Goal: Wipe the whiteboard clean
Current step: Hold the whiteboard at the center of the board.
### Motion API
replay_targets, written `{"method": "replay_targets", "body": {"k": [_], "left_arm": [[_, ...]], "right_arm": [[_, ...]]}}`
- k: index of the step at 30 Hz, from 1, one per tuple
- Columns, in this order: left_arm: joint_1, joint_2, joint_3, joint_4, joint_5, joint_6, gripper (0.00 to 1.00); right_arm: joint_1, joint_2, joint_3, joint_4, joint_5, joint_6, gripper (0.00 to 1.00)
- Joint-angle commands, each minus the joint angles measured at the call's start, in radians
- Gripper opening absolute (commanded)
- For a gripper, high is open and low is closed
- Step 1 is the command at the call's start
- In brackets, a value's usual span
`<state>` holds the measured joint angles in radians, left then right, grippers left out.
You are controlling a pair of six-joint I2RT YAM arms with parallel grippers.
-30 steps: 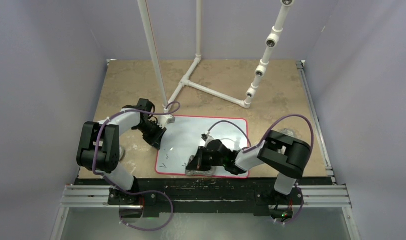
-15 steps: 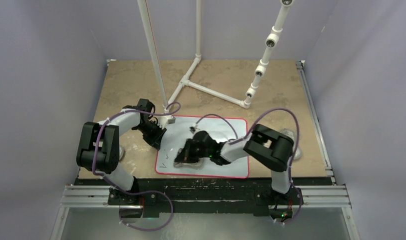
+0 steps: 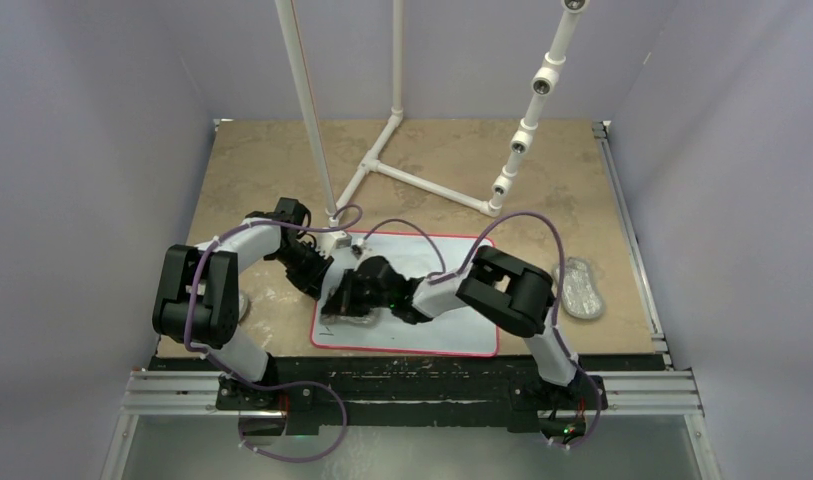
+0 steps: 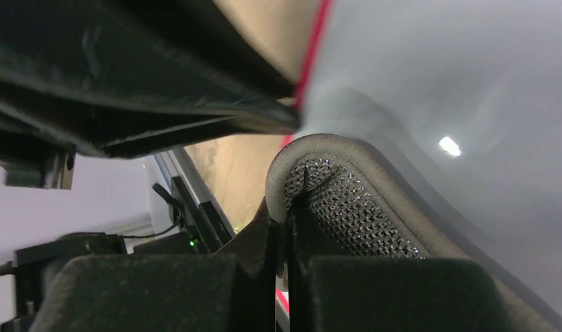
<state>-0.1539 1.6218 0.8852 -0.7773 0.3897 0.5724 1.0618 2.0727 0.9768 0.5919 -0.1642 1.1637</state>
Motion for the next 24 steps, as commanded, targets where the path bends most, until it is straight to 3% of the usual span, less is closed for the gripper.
{"method": "replay_targets", "body": {"k": [1, 4, 9, 12, 15, 21, 24], "left_arm": [[-0.017, 0.08, -0.067, 0.173, -0.157, 0.117, 0.0], [-0.016, 0.082, -0.068, 0.172, -0.158, 0.123, 0.0], [-0.016, 0.082, -0.064, 0.171, -0.164, 0.129, 0.0], [-0.016, 0.082, -0.06, 0.17, -0.164, 0.128, 0.0], [-0.016, 0.082, -0.058, 0.167, -0.163, 0.125, 0.0], [-0.016, 0.082, -0.048, 0.161, -0.163, 0.124, 0.0], [-0.016, 0.084, -0.04, 0.157, -0.158, 0.123, 0.0]], "right_arm": [[0.116, 0.114, 0.047, -0.35, 0.029, -0.154, 0.0], [0.09, 0.025, -0.098, -0.323, 0.011, -0.125, 0.0], [-0.063, -0.144, -0.421, -0.299, 0.07, -0.054, 0.0], [-0.115, -0.178, -0.507, -0.283, 0.106, -0.027, 0.0], [-0.105, -0.106, -0.434, -0.258, 0.11, -0.042, 0.0], [0.066, 0.088, -0.036, -0.422, 0.081, -0.133, 0.0], [0.081, 0.072, -0.08, -0.454, 0.058, -0.114, 0.0]]}}
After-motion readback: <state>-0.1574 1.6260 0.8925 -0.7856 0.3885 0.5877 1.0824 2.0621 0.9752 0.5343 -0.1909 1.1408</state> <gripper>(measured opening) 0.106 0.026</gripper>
